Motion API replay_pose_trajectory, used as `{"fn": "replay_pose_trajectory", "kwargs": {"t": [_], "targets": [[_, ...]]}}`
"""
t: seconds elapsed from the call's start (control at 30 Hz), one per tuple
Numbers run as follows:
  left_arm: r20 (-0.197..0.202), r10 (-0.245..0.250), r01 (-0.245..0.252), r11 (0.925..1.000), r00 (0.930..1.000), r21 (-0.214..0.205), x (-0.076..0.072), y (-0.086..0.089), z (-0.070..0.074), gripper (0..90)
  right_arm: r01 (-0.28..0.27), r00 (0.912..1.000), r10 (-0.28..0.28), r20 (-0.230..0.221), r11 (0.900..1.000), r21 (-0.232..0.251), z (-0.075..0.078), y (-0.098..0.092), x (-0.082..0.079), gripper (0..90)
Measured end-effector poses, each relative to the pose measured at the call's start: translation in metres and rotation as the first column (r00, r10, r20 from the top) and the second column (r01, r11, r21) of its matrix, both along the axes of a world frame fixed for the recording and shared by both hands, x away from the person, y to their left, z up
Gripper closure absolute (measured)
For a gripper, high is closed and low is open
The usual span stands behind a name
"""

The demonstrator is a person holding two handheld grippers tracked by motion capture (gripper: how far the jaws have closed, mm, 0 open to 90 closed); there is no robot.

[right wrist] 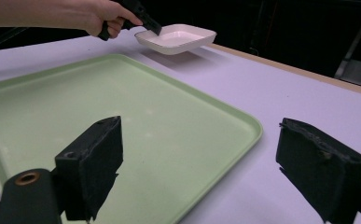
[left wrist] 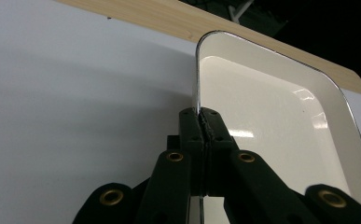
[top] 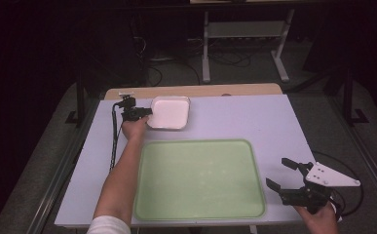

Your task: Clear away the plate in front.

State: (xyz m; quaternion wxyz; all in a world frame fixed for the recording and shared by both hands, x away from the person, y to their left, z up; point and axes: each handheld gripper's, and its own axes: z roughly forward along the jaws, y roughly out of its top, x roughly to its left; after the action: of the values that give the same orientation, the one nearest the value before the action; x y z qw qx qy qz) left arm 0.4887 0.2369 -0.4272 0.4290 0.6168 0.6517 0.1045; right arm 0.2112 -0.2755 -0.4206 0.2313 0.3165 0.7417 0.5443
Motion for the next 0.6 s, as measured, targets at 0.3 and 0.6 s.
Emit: {"fn": "replay_pose_trajectory", "kwargs": {"t": [0.3,0.6], "targets": [[0.021,-0.008,0.009,0.9998,0.9998,-0.021,-0.007,-0.002,0.012,88.5,0.003,1.0000,-0.003,0.003,1.0000,-0.002,0.000,0.000,-0.001,13.8],[0.044,-0.016,0.018,0.9991,0.9989,-0.039,-0.016,-0.003,0.023,88.5,0.010,0.9999,-0.010,0.005,0.9999,-0.004,0.001,-0.002,-0.001,13.8]]}}
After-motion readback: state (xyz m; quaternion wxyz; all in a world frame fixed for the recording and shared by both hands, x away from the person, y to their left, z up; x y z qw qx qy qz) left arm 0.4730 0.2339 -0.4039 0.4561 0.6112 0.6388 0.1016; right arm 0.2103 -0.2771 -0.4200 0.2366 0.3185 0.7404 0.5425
